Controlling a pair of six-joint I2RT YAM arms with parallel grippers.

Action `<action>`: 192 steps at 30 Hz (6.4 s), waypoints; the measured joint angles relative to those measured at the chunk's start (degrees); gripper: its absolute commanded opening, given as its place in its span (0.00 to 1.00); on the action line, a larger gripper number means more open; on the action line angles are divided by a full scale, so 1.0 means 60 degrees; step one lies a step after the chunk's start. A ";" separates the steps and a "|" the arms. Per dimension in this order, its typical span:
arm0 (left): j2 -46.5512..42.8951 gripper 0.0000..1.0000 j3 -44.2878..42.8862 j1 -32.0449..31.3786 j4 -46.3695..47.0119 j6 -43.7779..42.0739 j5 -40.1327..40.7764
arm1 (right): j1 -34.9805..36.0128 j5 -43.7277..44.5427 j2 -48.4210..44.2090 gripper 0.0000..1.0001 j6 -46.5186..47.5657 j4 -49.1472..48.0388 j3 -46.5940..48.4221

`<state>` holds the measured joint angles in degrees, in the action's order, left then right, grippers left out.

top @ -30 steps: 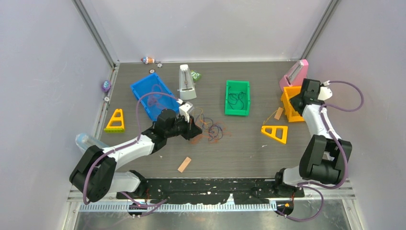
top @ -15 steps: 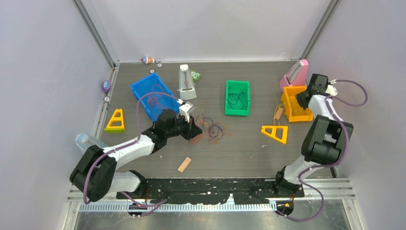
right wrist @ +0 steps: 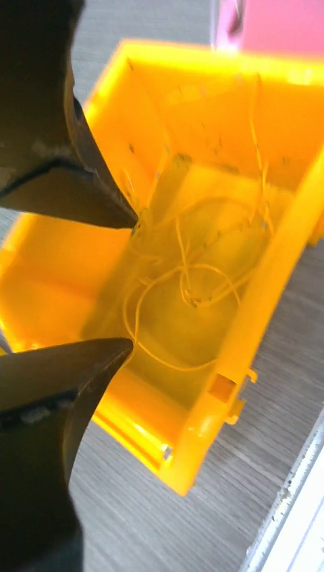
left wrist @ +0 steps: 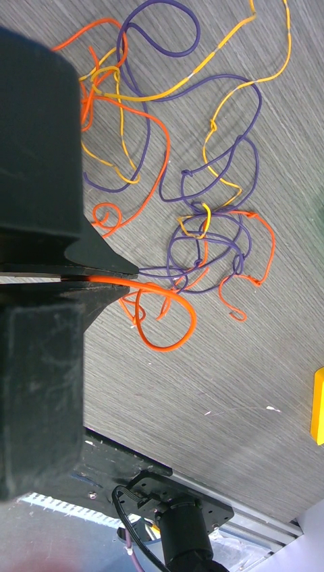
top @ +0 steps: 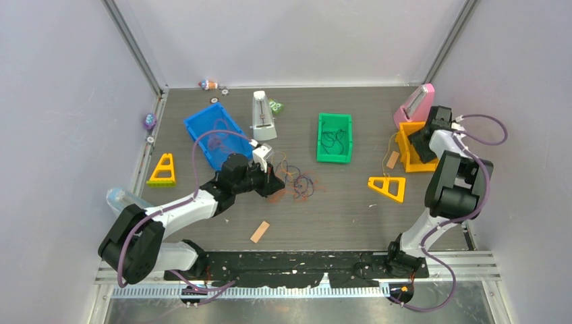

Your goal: Untangle the cables

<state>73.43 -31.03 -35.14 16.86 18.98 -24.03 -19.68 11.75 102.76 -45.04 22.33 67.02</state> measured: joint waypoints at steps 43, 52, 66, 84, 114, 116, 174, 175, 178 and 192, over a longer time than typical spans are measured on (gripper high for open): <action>0.0000 0.00 0.0000 0.0000 -0.0004 0.0007 -0.0004 | 0.2543 -0.2747 -0.3646 0.70 0.2874 -0.0437 -0.3927; 0.0000 0.00 0.0000 0.0000 -0.0178 -0.0029 0.0007 | 0.2758 -0.2980 -0.3497 0.06 0.2823 -0.0408 -0.3927; 0.0000 0.00 0.0000 0.0000 -0.0233 -0.0069 0.0073 | 0.2503 -0.2164 -0.4295 0.05 0.2958 0.0867 -0.2565; 0.0000 0.00 0.0000 0.0000 -0.0244 -0.0069 0.0073 | 0.0018 0.0885 -0.1912 0.05 0.2142 0.0998 0.0204; 0.0000 0.00 -0.0004 0.0000 -0.0251 -0.0208 0.0076 | 0.0637 0.1497 0.0663 0.19 0.1610 0.0630 0.0597; 0.0000 0.00 -0.0004 0.0000 -0.0255 -0.0222 0.0076 | 0.0634 0.1359 0.0914 0.28 0.1625 0.0674 0.0823; -0.1581 0.00 -0.1107 -0.0270 -0.3085 -0.0193 0.0550 | 0.8419 -0.4561 -0.4816 0.80 0.4408 -0.6408 -0.6608; -0.1606 0.00 -0.1206 -0.0277 -0.3293 -0.0168 0.0554 | 0.8466 -0.4586 -0.4812 0.81 0.4411 -0.6655 -0.6637; -0.1679 0.00 -0.1778 -0.0328 -0.4022 -0.0084 0.0546 | 0.8542 -0.4710 -0.4885 0.84 0.4441 -0.7490 -0.6874; -0.0845 0.00 -0.6732 -0.1949 -0.7224 -0.0087 -0.0004 | 0.8892 -0.6466 -0.7635 0.90 0.4568 -1.1952 -0.9668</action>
<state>68.36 -71.42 -46.83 -26.48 18.46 -24.05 33.67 -27.05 56.95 -17.63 -49.39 9.02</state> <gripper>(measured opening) 0.004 0.891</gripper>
